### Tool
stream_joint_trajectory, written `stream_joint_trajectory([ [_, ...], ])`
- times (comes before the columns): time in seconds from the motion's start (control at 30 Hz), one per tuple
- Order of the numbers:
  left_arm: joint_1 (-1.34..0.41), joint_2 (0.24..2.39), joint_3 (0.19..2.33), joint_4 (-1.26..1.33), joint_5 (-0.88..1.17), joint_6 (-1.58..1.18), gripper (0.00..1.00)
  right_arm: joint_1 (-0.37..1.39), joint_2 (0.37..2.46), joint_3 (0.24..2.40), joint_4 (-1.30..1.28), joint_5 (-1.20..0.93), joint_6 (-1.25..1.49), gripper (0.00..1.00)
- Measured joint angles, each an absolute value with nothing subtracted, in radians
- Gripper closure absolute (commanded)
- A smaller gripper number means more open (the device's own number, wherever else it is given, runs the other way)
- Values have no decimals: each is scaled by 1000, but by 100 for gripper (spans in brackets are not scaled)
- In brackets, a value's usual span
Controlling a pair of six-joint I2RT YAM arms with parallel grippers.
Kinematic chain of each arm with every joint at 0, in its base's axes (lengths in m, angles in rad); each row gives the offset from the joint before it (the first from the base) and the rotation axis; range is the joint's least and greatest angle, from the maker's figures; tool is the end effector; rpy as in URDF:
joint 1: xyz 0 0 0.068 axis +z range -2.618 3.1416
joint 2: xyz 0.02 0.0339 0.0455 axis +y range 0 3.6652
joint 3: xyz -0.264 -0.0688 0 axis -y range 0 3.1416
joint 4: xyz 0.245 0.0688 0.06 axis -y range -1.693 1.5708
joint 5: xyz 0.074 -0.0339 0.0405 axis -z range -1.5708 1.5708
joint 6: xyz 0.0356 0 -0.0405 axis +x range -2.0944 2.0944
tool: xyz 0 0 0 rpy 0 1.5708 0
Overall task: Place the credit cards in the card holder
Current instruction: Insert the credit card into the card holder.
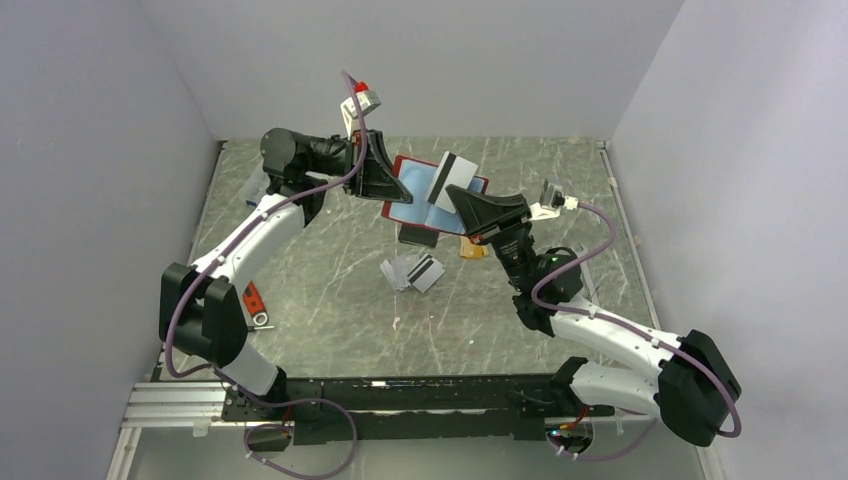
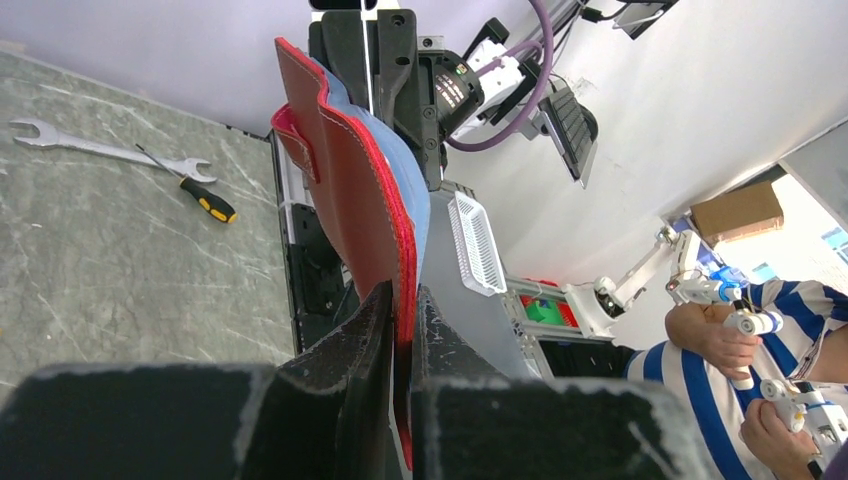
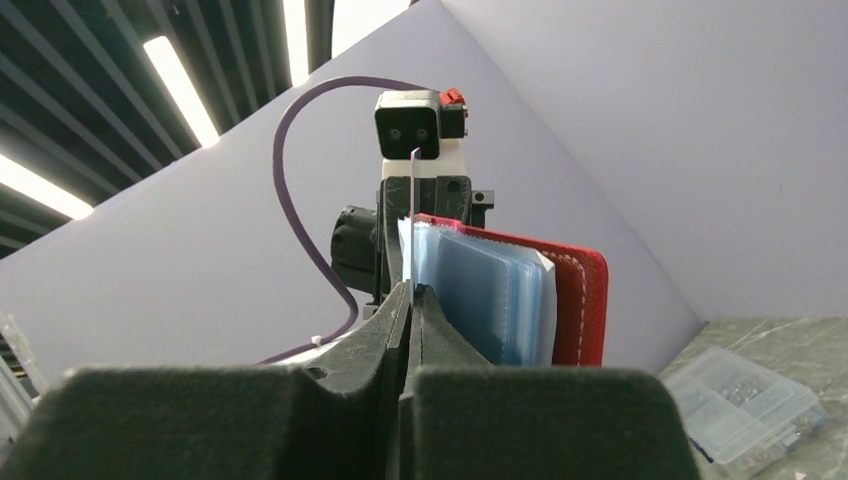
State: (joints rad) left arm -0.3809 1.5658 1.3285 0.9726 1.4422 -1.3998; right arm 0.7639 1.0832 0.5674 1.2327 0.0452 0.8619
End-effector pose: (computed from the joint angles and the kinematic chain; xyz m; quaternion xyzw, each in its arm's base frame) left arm 0.2925 -0.1552 0.4309 0.3782 0.5603 -0.7021 0.2237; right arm 0.1612 0.1521 0.3501 0.0408 0.4125 0.6545 0.6323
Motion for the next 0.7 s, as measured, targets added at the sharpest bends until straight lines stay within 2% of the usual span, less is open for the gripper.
stream_joint_trajectory([
  [0.7, -350, 1566, 1328, 1082, 1436, -1464, 100, 864, 1141, 532, 1296, 131, 879, 100],
])
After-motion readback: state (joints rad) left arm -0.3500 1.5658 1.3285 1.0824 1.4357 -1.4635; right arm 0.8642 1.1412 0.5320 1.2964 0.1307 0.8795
